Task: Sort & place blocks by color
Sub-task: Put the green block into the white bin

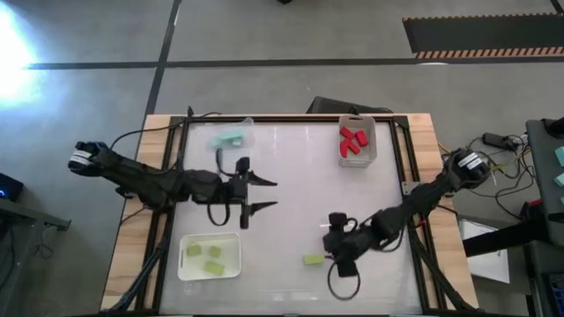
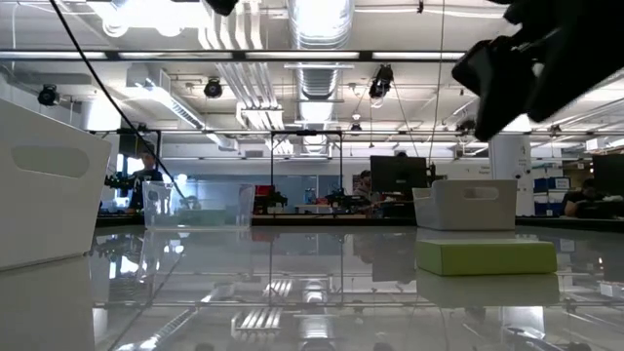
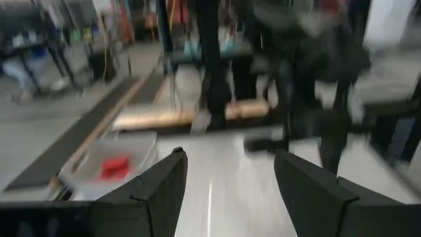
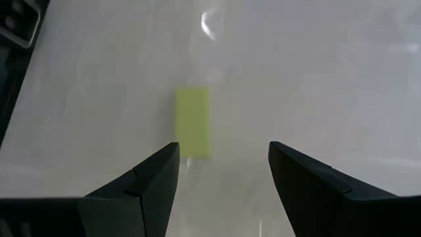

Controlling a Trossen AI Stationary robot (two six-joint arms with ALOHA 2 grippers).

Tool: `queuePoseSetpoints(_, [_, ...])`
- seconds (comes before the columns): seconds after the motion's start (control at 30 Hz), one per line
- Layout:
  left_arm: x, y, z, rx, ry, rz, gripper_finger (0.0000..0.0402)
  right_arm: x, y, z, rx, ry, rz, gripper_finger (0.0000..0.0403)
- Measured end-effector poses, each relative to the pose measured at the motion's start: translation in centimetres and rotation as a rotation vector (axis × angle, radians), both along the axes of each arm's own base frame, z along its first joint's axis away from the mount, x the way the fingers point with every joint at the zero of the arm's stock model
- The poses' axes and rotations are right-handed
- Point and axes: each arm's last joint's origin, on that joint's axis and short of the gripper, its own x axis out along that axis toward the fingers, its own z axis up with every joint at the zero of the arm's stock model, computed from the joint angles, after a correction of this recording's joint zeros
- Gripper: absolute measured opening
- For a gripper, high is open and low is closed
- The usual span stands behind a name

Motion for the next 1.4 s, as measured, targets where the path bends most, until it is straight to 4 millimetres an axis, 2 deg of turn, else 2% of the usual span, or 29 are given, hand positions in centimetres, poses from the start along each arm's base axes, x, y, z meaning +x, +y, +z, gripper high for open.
queuePoseSetpoints(0.23, [-0.3, -0.6, -0.6, -0.051, -0.199, -0.022, 0.0212, 1.3, 3.5, -0.7, -0.043, 0.171, -0.052, 0.0224])
queuePoseSetpoints(0.5, [-0.3, -0.6, -0.4, -0.059, -0.235, -0.022, 0.0212, 3.6, 5.3, -3.5, -0.108, 0.233, -0.077, 0.0224])
queuePoseSetpoints(0.67, [-0.3, -0.6, -0.4, -0.059, -0.239, -0.022, 0.0212, 4.5, 5.0, -5.0, -0.111, 0.251, -0.096, 0.0224])
queuePoseSetpoints(0.93, [-0.3, -0.6, -0.4, -0.052, -0.242, -0.021, 0.0212, 4.8, 3.9, -6.1, -0.086, 0.237, -0.1, 0.0217])
queuePoseSetpoints(1.07, [-0.3, -0.6, -0.4, -0.053, -0.242, -0.021, 0.0212, 4.5, 3.8, -6.7, -0.055, 0.215, -0.092, 0.0181])
queuePoseSetpoints(1.2, [-0.1, -0.6, -0.6, -0.054, -0.235, -0.021, 0.0212, 4.2, 3.6, -7.0, -0.037, 0.194, -0.07, 0.0116])
queuePoseSetpoints(1.4, [0.6, -1.1, -2.4, -0.045, -0.171, -0.032, 0.0212, 2.8, 2.3, -5.9, -0.173, 0.14, 0.011, 0.0115])
